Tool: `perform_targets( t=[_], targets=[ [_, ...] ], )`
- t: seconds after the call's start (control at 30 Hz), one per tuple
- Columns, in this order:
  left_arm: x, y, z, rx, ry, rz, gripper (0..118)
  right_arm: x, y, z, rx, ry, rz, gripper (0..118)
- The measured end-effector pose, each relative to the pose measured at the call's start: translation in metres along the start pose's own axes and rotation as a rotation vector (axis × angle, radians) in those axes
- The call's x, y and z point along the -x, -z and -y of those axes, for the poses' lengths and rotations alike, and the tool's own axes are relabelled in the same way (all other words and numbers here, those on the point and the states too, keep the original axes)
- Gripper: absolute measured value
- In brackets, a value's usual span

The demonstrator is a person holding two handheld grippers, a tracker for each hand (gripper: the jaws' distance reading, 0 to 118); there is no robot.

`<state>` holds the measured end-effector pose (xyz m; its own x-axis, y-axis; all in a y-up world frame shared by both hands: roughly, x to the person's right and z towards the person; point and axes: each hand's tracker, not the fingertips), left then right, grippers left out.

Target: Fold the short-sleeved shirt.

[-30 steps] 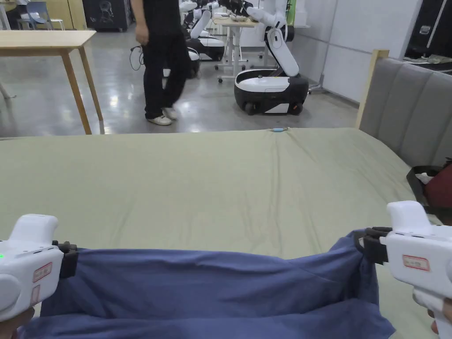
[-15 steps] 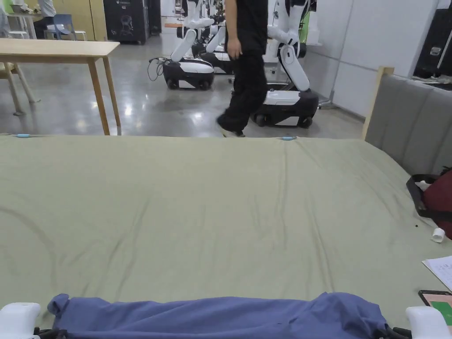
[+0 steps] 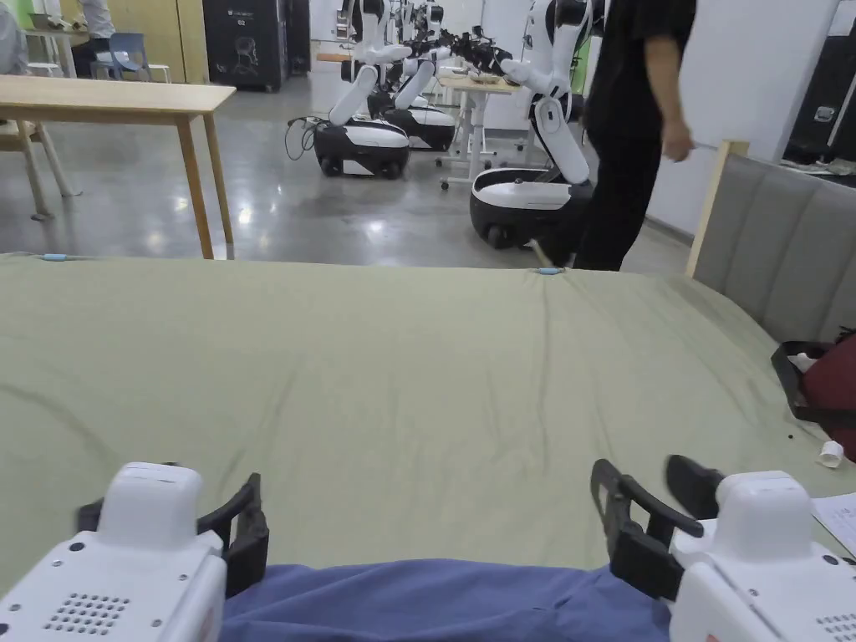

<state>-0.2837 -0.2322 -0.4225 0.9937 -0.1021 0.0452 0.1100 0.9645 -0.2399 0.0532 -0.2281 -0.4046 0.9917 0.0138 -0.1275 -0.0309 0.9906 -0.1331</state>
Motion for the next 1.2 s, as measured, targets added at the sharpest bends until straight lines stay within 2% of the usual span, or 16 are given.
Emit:
perform_targets(
  t=[0.07, 0.17, 0.2, 0.27, 0.33, 0.43, 0.6, 0.73, 0.8, 0.83, 0.87, 0.9, 0.93, 1.03, 1.1, 1.2],
  targets=[
    [0.003, 0.012, 0.012, 0.038, 0.01, 0.03, 0, 0.016, 0.004, 0.006, 0.006, -0.05, 0.049, 5],
    [0.013, 0.019, 0.019, 0.077, -0.01, 0.086, 3, 0.023, 0.008, 0.013, 0.033, -0.031, 0.003, 5],
    [0.019, 0.02, 0.021, 0.074, -0.01, 0.081, 16, 0.026, 0.008, 0.016, 0.031, -0.036, 0.01, 5],
    [0.041, 0.024, 0.026, 0.099, -0.034, 0.104, 110, 0.025, 0.007, 0.017, 0.041, -0.046, 0.017, 5],
    [0.068, 0.026, 0.035, 0.133, -0.135, 0.134, 118, 0.025, 0.006, 0.02, 0.051, -0.031, 0.019, 5],
    [0.122, 0.029, 0.048, 0.165, -0.317, 0.197, 118, 0.023, 0.006, 0.025, 0.073, -0.019, 0.03, 5],
    [0.22, 0.065, 0.109, 0.405, -0.687, 0.211, 118, 0.023, 0.009, 0.031, 0.101, 0.025, 0.032, 5],
    [0.239, 0.109, 0.184, 0.595, -1.044, 0.483, 118, 0.028, 0.015, 0.032, 0.118, 0.039, 0.028, 5],
    [0.235, 0.113, 0.204, 0.385, -1.17, 0.629, 118, 0.03, 0.018, 0.03, 0.121, 0.044, 0.021, 5],
    [0.234, 0.123, 0.205, 0.397, -1.258, 0.671, 104, 0.031, 0.02, 0.029, 0.12, 0.044, 0.021, 5],
    [0.225, 0.123, 0.204, 0.424, -1.324, 0.68, 69, 0.033, 0.021, 0.028, 0.118, 0.045, 0.021, 5],
    [0.216, 0.129, 0.201, 0.423, -1.33, 0.724, 16, 0.034, 0.023, 0.027, 0.117, 0.05, 0.019, 5],
    [0.207, 0.136, 0.2, 0.44, -1.335, 0.759, 4, 0.035, 0.025, 0.026, 0.116, 0.056, 0.015, 5],
    [0.186, 0.157, 0.21, 0.579, -1.245, 0.491, 4, 0.039, 0.028, 0.026, 0.117, 0.058, 0.011, 5],
    [0.191, 0.155, 0.213, 0.471, -1.341, 0.564, 4, 0.04, 0.028, 0.027, 0.124, 0.053, 0.009, 5],
    [0.207, 0.127, 0.202, 0.326, -1.382, 0.439, 3, 0.037, 0.027, 0.026, 0.137, 0.048, 0.006, 5]
  ],
)
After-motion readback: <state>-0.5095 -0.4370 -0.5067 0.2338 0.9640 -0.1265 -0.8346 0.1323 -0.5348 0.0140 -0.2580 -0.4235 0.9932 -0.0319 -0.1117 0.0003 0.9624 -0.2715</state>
